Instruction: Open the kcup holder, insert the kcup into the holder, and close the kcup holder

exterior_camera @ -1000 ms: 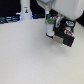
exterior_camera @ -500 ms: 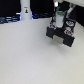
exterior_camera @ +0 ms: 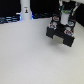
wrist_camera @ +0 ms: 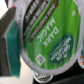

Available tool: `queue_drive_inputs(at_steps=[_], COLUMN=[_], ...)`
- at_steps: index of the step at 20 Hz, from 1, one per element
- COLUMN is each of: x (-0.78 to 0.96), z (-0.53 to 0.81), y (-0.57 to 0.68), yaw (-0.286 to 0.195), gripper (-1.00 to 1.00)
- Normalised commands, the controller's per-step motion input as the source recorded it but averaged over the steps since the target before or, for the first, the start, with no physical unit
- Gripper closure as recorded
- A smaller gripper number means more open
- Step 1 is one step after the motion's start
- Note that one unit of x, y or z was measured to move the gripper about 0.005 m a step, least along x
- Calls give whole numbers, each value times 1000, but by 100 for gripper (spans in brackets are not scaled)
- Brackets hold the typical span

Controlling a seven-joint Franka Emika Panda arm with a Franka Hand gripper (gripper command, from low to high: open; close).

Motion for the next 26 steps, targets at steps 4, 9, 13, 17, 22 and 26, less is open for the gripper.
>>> queue_drive_inputs(at_steps=[4, 9, 13, 17, 22, 26], x=[-472, -276, -91, -56, -6, -12], z=[-172, -248, -281, -283, -240, -213], y=[169, 12, -18, -16, -23, -53], yaw=[113, 78, 29, 15, 8, 8], gripper=[100, 100, 100, 100, 100, 100])
